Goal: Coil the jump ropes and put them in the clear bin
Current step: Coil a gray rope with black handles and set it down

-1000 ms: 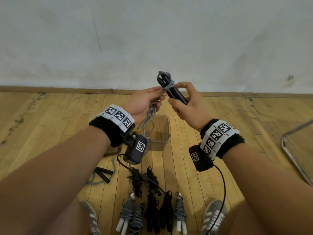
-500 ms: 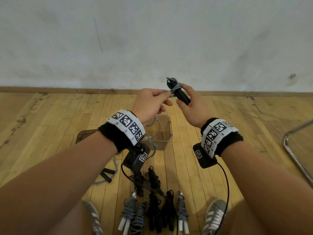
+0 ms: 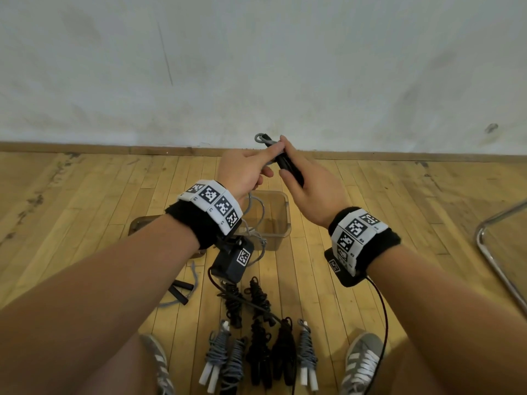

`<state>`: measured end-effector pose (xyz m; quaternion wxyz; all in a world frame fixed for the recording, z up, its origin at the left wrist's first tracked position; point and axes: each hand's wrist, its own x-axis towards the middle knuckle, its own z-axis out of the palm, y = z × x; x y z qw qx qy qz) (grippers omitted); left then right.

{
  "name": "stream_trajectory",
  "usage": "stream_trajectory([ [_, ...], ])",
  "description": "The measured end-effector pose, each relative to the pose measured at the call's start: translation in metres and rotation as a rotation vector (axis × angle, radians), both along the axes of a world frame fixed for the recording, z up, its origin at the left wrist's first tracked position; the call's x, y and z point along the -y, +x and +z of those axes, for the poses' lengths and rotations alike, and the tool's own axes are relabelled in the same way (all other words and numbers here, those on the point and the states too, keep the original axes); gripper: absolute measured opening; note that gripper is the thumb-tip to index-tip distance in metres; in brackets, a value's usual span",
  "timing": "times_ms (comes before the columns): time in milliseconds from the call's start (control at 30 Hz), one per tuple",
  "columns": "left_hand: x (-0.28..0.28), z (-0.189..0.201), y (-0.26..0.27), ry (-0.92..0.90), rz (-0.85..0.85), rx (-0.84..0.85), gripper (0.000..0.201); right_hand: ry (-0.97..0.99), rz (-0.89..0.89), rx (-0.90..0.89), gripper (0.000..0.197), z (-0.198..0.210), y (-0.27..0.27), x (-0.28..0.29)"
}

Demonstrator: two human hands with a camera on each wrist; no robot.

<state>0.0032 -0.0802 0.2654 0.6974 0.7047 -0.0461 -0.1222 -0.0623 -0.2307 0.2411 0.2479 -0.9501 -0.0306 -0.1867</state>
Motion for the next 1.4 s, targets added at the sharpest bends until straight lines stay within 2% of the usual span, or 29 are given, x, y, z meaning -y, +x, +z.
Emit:
stream_trajectory([
  [67,0.001,0.0,0.001,-0.039,-0.008,0.0,0.036,0.176,-0.02,0.008,0.07,0.005,-0.001,-0.002],
  [133,0.001,0.001,0.002,-0.072,-0.016,-0.002,0.038,0.444,-0.049,-0.016,0.075,0.013,-0.001,-0.003],
  [233,0.001,0.005,0.005,-0.116,-0.038,0.006,0.041,0.915,0.019,-0.234,0.058,0.025,-0.005,-0.008],
  [267,0.001,0.006,0.005,-0.13,-0.053,0.008,0.039,0.991,0.054,-0.31,0.051,0.025,-0.006,-0.01],
  [300,0.001,0.007,0.005,-0.143,-0.071,0.007,0.036,0.985,0.083,-0.338,0.045,0.024,-0.007,-0.01],
  [367,0.001,0.009,0.005,-0.154,-0.099,0.002,0.033,0.882,0.101,-0.274,0.042,0.02,-0.005,-0.009],
  [533,-0.006,0.013,0.0,-0.031,-0.163,0.087,0.01,0.659,0.05,-0.109,0.057,0.022,0.0,0.002],
  [633,-0.008,0.013,0.0,0.132,-0.194,0.14,0.025,0.483,-0.009,-0.05,0.06,0.016,0.002,0.006],
  [733,-0.011,0.014,0.001,0.284,-0.233,0.162,0.039,0.399,-0.111,-0.036,0.061,0.013,0.004,0.011],
  [833,-0.012,0.015,0.0,0.219,-0.291,0.069,0.048,0.304,-0.16,-0.063,0.061,0.014,0.002,0.012],
  [933,-0.01,0.017,-0.004,0.074,-0.273,-0.016,0.047,0.261,-0.188,-0.083,0.061,0.014,0.003,0.009],
  [1067,-0.004,0.016,-0.006,-0.048,-0.173,-0.04,0.036,0.227,-0.132,-0.11,0.051,0.013,0.003,0.004],
  [1200,-0.003,0.01,-0.004,0.042,-0.108,0.028,0.014,0.259,-0.026,-0.123,0.054,0.01,0.001,0.001],
  [1400,0.0,0.003,-0.003,0.082,0.015,0.056,0.042,0.226,0.115,-0.061,0.059,0.011,0.001,0.002],
])
